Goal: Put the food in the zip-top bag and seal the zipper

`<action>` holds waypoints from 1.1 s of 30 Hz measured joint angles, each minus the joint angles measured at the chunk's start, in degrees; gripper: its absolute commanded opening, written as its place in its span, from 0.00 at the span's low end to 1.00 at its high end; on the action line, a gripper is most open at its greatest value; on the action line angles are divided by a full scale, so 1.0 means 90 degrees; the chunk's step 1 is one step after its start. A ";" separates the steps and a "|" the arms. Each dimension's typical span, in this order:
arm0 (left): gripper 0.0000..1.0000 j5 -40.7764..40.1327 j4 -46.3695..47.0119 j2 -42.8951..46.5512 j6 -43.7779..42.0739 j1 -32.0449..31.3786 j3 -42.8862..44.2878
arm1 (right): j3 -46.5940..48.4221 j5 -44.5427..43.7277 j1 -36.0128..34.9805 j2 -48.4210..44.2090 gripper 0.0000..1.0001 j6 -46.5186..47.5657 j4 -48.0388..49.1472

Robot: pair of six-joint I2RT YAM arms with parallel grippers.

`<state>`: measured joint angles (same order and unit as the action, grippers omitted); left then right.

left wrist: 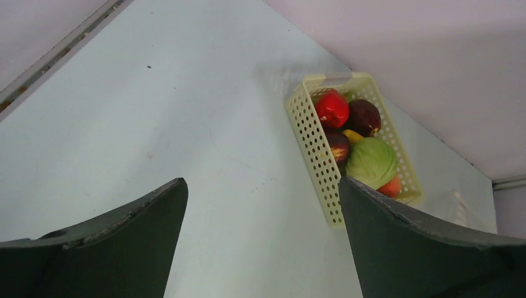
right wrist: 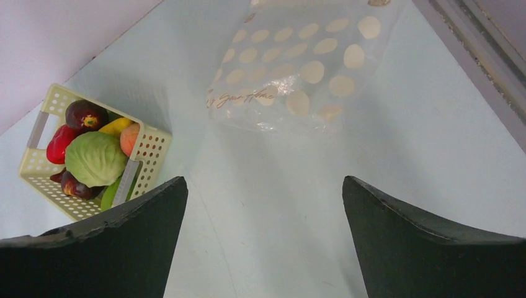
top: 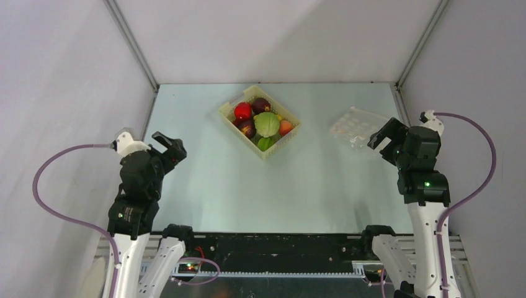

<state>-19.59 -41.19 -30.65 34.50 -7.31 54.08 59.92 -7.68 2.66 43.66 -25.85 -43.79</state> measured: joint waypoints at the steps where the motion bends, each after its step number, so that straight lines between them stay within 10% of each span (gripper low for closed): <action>1: 0.98 0.0044 0.0012 -0.0051 0.0000 0.0000 0.0000 | 0.0000 0.0002 0.0000 0.0000 1.00 0.0002 0.0034; 17: 0.98 0.0401 0.0138 -0.0216 0.0002 0.0000 -0.0211 | 0.0005 0.1173 0.0670 0.0549 1.00 0.0323 0.0971; 21: 0.98 0.0420 0.0138 -0.0119 -0.0002 0.0000 -0.0211 | 0.0010 0.1824 0.2081 0.1994 1.00 -0.0267 0.1494; 33: 0.98 0.0551 0.0138 -0.0148 0.0000 0.0000 -0.0211 | 0.0209 0.1552 0.2438 0.4847 1.00 -0.1355 0.2900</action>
<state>-14.63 -39.94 -31.99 34.50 -7.31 52.18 61.80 6.28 24.60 87.29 -38.04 -17.69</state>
